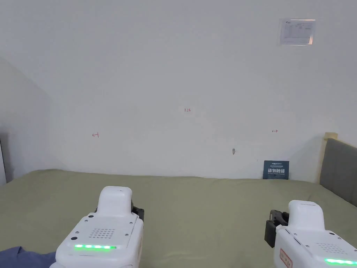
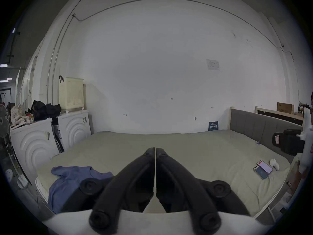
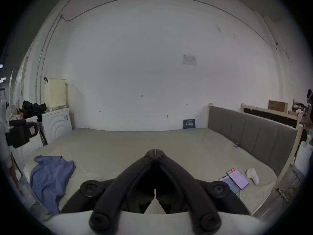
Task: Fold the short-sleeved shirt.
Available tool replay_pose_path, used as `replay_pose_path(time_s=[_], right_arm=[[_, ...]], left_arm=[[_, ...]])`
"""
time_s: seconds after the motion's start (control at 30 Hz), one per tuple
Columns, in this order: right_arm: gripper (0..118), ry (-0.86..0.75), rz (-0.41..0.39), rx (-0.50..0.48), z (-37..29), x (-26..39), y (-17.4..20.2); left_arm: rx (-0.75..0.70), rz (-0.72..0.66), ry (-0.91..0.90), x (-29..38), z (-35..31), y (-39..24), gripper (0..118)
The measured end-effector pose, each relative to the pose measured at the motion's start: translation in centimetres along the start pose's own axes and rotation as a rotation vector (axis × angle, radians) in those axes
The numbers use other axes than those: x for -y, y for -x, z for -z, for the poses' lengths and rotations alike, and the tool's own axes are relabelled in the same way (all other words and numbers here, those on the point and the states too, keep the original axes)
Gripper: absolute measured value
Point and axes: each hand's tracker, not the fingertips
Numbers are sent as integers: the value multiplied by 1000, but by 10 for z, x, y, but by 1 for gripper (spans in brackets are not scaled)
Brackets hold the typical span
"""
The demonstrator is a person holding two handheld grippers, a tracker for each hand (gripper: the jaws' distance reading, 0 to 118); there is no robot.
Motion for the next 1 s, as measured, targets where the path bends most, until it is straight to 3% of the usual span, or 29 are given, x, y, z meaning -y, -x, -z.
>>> replay_pose_path(time_s=[0.2, 0.6, 0.73, 1.0], right_arm=[[0, 31, -24, 29, 3, 0, -2], [0, 12, -147, 52, 8, 7, 20], [0, 17, -140, -22, 20, 7, 46], [0, 14, -148, -318, 47, 15, 155]], left_arm=[[24, -8, 21, 1, 3, -2, 2], [16, 16, 21, 5, 5, 4, 2], [-52, 17, 31, 9, 1, 34, 2], [-329, -37, 62, 12, -34, 145, 2]])
